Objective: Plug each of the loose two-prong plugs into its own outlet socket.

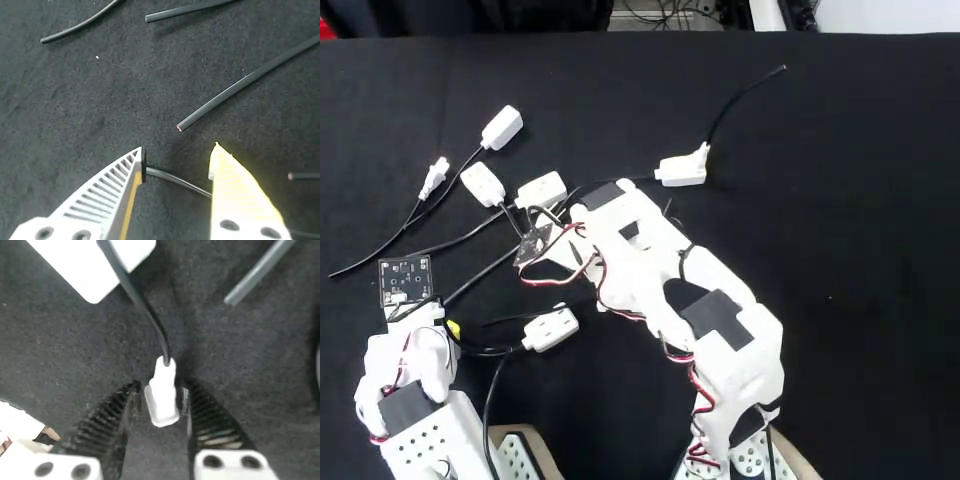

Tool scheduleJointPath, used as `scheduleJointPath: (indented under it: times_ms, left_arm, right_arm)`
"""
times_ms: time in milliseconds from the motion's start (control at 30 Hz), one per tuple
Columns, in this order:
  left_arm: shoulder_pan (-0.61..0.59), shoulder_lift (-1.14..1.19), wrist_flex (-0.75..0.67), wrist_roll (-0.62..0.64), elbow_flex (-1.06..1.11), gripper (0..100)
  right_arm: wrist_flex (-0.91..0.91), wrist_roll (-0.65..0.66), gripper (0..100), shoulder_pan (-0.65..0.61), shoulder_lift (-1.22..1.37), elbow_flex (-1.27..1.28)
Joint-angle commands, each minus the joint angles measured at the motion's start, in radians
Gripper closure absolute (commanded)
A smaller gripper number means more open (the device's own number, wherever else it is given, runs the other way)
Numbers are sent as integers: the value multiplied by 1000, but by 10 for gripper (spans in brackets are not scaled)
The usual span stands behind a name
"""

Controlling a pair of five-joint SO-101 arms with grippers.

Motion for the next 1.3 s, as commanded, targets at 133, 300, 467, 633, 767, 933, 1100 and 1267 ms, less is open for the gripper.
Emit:
scheduleJointPath:
  times_ms: [133,300,467,633,767,933,1100,1267]
  left_arm:
    - [13,-3,-21,-6,4,784]
    - [13,-3,-21,-6,4,784]
    - [13,-3,-21,-6,4,784]
    - [13,-3,-21,-6,4,784]
    - [13,-3,-21,-6,4,784]
    - [13,-3,-21,-6,4,784]
    - [18,-3,-21,-6,4,784]
    - [21,-3,-21,-6,4,784]
  right_arm:
    - [14,11,885,-3,-5,-51]
    - [15,11,959,-5,2,-68]
    - [12,9,974,-5,2,-67]
    - [11,8,986,-5,-2,-67]
    - [6,-32,986,2,-35,-67]
    - [-18,-38,986,5,-208,48]
    - [-152,-146,987,52,-515,220]
    - [-315,-301,987,52,-845,398]
